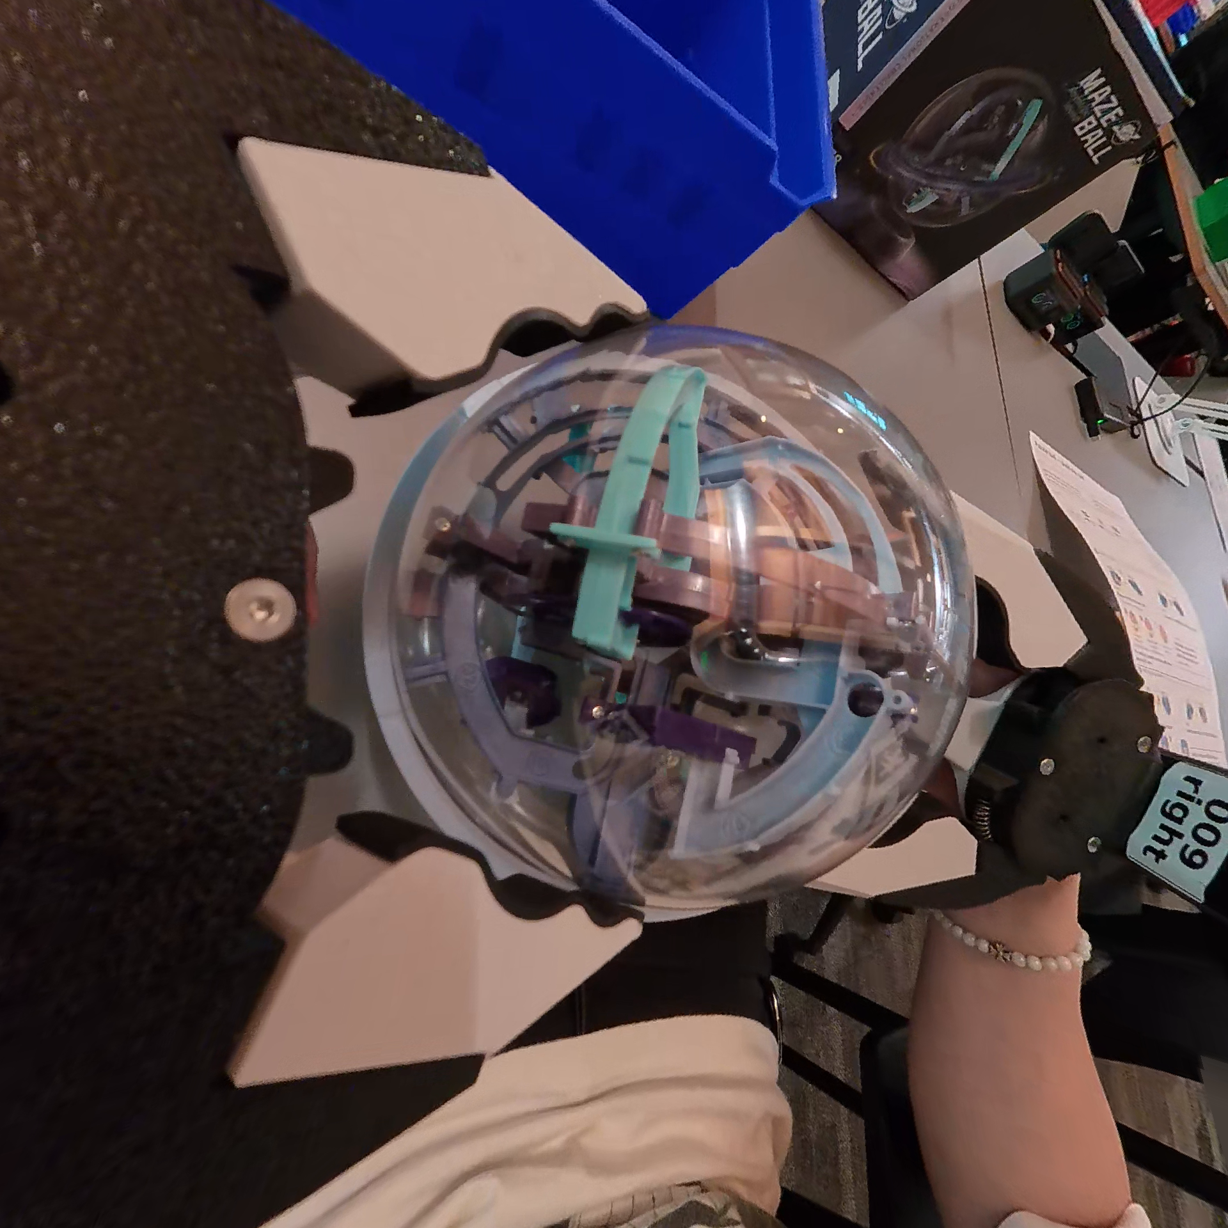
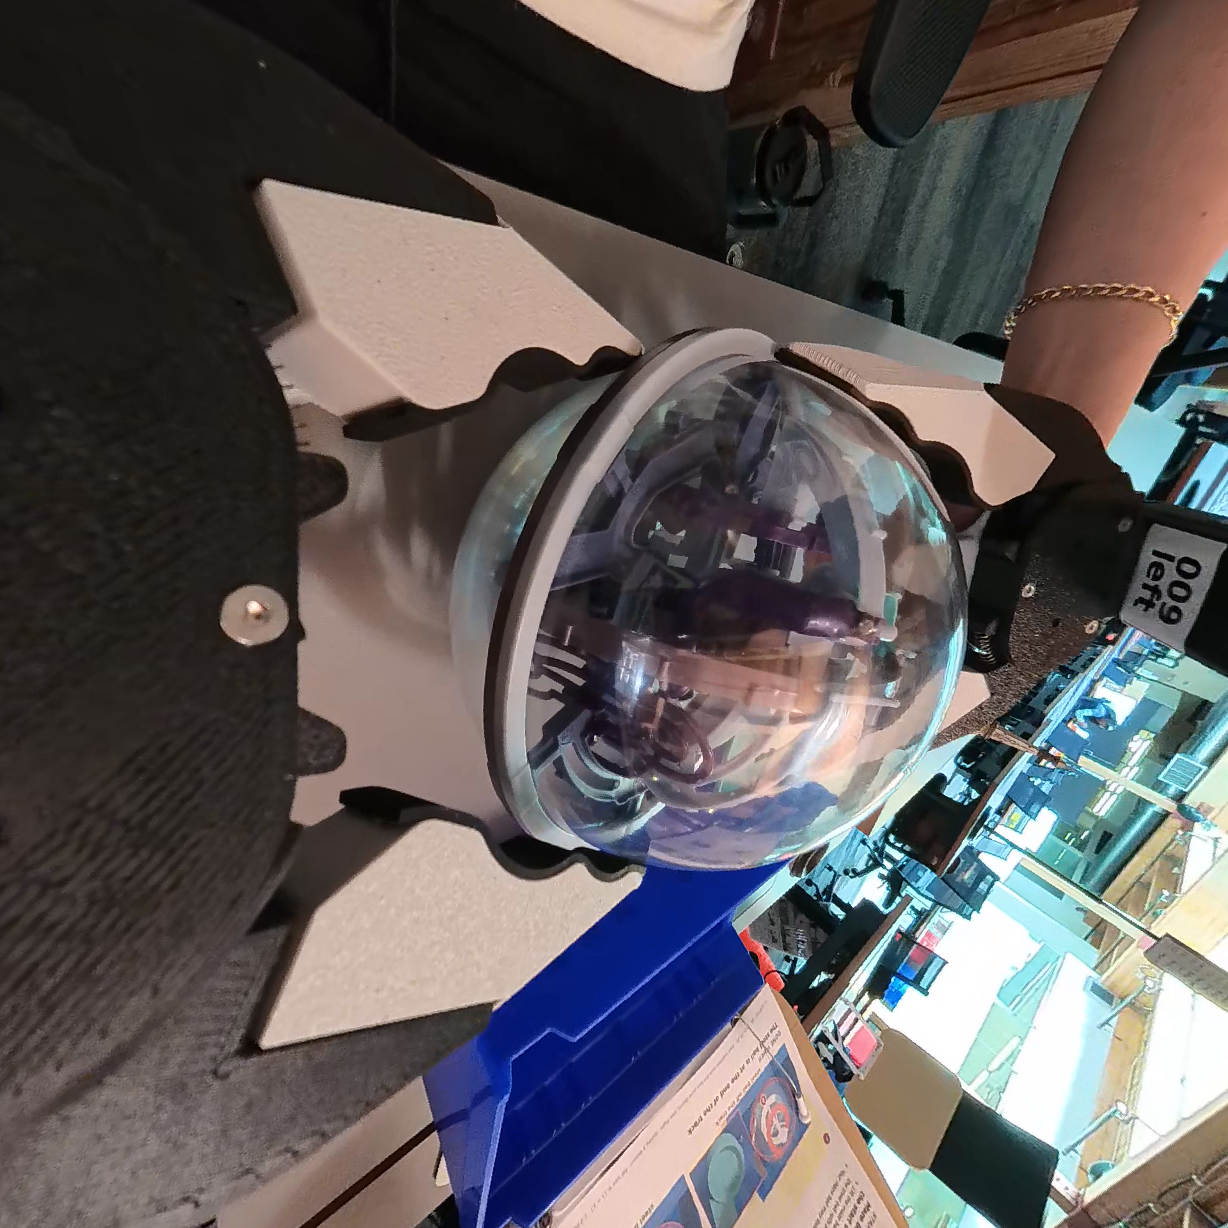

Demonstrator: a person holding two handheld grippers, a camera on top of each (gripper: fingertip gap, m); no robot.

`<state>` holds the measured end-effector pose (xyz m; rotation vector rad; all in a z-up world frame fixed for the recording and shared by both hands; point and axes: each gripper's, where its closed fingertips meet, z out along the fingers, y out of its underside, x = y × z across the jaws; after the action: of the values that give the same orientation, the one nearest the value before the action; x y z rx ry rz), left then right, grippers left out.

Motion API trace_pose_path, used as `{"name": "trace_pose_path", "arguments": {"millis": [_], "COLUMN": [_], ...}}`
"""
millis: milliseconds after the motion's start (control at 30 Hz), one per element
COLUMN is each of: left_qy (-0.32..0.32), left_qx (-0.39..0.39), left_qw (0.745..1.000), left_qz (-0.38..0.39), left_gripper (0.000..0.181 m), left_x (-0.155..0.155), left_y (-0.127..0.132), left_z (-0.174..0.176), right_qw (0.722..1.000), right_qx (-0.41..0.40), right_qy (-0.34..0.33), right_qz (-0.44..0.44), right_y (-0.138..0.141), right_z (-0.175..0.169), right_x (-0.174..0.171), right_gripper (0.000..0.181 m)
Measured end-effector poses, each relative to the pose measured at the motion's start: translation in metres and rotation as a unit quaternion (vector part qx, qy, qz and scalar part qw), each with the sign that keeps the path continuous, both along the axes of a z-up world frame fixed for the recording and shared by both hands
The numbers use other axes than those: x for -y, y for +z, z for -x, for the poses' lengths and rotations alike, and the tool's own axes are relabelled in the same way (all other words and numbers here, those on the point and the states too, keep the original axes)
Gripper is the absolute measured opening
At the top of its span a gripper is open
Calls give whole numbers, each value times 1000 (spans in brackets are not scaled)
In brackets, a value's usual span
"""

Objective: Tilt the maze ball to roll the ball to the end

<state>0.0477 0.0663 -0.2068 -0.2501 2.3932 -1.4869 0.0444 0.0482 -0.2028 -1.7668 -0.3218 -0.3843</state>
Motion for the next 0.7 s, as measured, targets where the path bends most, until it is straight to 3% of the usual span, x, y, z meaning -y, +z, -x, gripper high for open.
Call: {"name": "trace_pose_path", "arguments": {"millis": [700], "left_qy": [-16], "left_qx": [28], "left_qw": [997], "left_qz": [-71], "left_gripper": [155], "left_x": [8], "left_y": [-1], "left_z": [4], "right_qw": [999], "right_qx": [38], "right_qy": [-36], "right_qz": [-7], "right_y": [-5], "right_z": [4], "right_x": [10], "right_gripper": [136]}}
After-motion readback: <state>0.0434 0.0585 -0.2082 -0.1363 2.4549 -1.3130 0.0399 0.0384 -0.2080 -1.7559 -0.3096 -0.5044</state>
